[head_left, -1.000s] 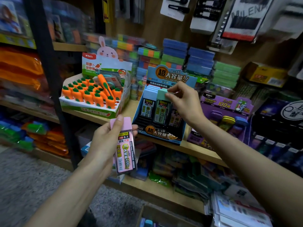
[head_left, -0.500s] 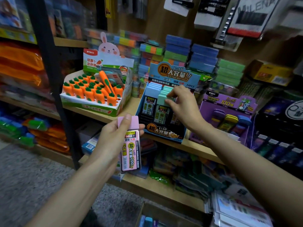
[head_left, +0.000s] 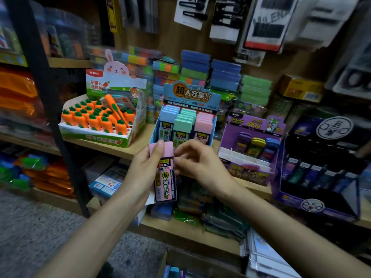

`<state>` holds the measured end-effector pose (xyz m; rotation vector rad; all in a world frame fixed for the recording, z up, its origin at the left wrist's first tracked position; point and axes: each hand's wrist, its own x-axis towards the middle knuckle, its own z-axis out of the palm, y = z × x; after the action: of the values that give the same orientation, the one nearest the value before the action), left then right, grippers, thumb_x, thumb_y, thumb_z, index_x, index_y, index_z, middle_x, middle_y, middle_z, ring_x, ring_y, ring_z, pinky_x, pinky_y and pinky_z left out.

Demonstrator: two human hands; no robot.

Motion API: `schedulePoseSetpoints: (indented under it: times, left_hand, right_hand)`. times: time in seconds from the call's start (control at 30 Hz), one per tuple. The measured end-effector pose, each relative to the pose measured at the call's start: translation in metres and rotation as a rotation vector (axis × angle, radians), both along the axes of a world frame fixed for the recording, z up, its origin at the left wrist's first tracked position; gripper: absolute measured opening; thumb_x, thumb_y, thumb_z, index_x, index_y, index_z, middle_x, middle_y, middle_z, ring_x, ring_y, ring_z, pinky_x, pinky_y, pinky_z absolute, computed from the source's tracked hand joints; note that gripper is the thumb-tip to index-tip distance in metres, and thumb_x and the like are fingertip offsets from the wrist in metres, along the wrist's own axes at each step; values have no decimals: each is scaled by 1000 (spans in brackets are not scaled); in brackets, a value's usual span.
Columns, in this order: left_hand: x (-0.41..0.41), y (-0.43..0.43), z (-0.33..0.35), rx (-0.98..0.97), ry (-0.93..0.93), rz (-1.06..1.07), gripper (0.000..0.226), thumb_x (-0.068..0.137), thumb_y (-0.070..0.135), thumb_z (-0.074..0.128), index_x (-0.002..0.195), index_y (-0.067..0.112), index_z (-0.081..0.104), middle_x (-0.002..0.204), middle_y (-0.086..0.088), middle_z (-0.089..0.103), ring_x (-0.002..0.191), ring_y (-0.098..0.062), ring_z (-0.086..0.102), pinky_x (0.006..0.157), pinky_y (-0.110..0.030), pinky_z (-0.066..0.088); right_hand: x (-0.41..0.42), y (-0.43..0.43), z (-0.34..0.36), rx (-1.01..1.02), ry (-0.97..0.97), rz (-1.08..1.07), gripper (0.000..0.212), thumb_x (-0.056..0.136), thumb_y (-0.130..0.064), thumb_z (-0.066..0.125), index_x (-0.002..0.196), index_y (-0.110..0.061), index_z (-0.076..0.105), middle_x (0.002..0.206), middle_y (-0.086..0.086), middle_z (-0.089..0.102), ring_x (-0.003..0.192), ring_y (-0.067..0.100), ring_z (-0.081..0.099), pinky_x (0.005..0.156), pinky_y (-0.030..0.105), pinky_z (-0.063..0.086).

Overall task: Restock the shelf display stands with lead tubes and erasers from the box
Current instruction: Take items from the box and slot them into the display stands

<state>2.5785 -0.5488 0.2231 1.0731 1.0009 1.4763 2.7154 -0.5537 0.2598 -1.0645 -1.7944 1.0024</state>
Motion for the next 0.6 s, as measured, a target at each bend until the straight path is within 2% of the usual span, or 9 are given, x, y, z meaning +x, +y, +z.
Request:
schedulePoseSetpoints:
  times: [0.03,0.17,0.23,0.27,0.33,0.4,0.47,0.53,0.6]
  left_hand:
    - [4,1,0,10,3,-16,25,81,45,54,80,28,71,76,-4,73,71,-15,69,68,-34,56]
    - [19,7,2,22,-18,-109,38,76,49,57,92,17,69,95,-15,72,90,-27,68,82,-42,53]
    - [26,12,3,59,46,-103,41,75,53,55,94,19,66,97,-12,71,93,-24,67,82,-37,53]
    - [28,15,5,97,120,-82,40,76,54,53,95,21,64,96,-6,70,93,-19,65,80,-29,53]
    - [26,26,5,199,360,12,32,83,50,52,99,22,57,100,0,63,97,-13,60,79,-20,49]
    - [16,38,1,288,752,185,31,90,38,55,111,16,53,112,-4,56,107,-18,53,90,-32,45]
    - [5,46,-9,357,1111,278,42,90,35,57,124,10,51,124,-8,51,118,-22,46,98,-40,38]
    - [-2,50,-21,323,1322,220,53,90,39,56,133,9,45,136,-8,45,129,-22,38,105,-37,31]
    - [-3,51,-33,264,1457,160,59,92,45,51,140,12,37,142,-5,41,133,-21,34,107,-34,27]
  right_hand:
    - [3,0,-1,19,-4,-25,8,89,-6,60,94,-10,55,81,6,57,73,17,56,77,40,53]
    - [13,3,-2,57,-43,-90,18,88,-18,64,101,-15,53,86,0,57,69,8,52,68,29,49]
    - [18,5,2,111,-71,-113,13,86,-14,65,94,-17,55,79,-7,57,66,5,52,66,25,47]
    - [21,9,5,140,-78,-143,14,85,-11,66,91,-17,56,78,-7,57,68,7,53,67,26,47]
    - [33,20,15,186,-58,-237,15,82,-6,69,89,-14,58,79,-5,58,78,15,58,73,34,50]
    - [49,36,26,223,-11,-338,15,82,-6,68,89,-12,57,84,0,60,88,25,61,80,44,53]
    - [62,52,34,262,13,-409,14,83,-7,67,90,-11,56,90,6,61,93,29,61,84,50,52]
    - [65,65,35,277,15,-443,14,83,-7,67,92,-10,56,90,8,61,94,31,61,83,51,51]
    - [62,74,29,266,7,-439,15,83,-6,68,92,-8,56,88,8,62,91,32,61,82,52,51]
